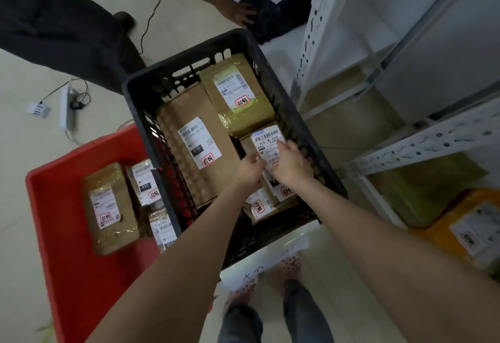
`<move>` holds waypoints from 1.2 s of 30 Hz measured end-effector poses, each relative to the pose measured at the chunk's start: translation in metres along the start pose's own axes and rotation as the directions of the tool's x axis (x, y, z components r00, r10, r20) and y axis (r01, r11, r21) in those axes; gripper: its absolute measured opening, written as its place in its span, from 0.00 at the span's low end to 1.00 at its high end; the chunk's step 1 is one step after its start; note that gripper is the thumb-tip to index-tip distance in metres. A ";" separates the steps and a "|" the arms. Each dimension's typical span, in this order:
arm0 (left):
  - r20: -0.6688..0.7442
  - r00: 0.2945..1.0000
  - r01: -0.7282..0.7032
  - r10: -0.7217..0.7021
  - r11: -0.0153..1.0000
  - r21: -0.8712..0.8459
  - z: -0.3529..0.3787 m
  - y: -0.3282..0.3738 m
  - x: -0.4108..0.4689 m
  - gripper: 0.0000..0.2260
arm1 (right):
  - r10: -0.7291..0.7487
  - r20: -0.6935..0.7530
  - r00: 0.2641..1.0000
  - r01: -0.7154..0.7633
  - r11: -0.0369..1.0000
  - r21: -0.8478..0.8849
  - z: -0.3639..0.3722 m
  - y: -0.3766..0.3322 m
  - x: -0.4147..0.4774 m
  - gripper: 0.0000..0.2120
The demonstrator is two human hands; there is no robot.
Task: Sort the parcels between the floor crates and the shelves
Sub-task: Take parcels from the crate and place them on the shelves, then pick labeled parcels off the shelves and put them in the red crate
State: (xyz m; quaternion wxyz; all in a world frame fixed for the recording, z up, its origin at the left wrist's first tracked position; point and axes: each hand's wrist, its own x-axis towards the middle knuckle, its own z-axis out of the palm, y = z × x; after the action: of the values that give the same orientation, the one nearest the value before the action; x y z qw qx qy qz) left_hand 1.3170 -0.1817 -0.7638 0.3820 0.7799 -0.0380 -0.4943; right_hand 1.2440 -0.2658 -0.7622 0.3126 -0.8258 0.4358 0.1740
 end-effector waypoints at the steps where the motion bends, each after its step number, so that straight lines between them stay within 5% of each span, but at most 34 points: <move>1: -0.017 0.998 -0.049 0.052 0.988 0.143 -0.004 0.002 -0.004 0.19 | -0.004 -0.016 1.000 0.004 1.000 -0.003 -0.002 0.000 -0.005 0.30; 4: 0.002 0.969 -0.182 0.248 0.704 0.687 -0.019 0.010 -0.021 0.25 | -0.014 -0.074 0.997 0.013 1.000 -0.021 -0.009 0.001 -0.026 0.28; 7: 0.113 0.928 -0.258 0.355 0.392 0.883 -0.027 0.022 -0.041 0.32 | -0.009 -0.144 0.990 0.010 1.000 0.011 -0.019 0.002 -0.054 0.28; 12: 0.355 0.818 -0.420 0.452 0.049 0.906 -0.008 0.054 -0.082 0.37 | 0.100 -0.307 0.947 -0.078 0.993 0.083 -0.040 0.025 -0.119 0.31; 18: 0.662 0.591 -0.618 0.462 -0.268 0.739 0.071 0.082 -0.157 0.31 | 0.344 -0.424 0.838 -0.311 0.939 0.148 -0.067 0.087 -0.219 0.32; 26: 0.862 0.336 -0.732 0.380 -0.470 0.493 0.186 0.061 -0.276 0.34 | 0.583 -0.470 0.663 -0.496 0.812 0.306 -0.082 0.171 -0.363 0.31; 36: 0.917 0.182 -0.723 0.356 -0.584 0.370 0.266 0.031 -0.423 0.33 | 0.637 -0.561 0.529 -0.531 0.764 0.367 -0.082 0.239 -0.519 0.25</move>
State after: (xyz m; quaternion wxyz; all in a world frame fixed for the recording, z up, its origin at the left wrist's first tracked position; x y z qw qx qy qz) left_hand 0.8987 -0.1673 -0.4891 -0.0276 0.4852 -0.8716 -0.0644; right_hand 0.7570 -0.1050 -0.4979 0.1235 -0.6105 0.7795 -0.0664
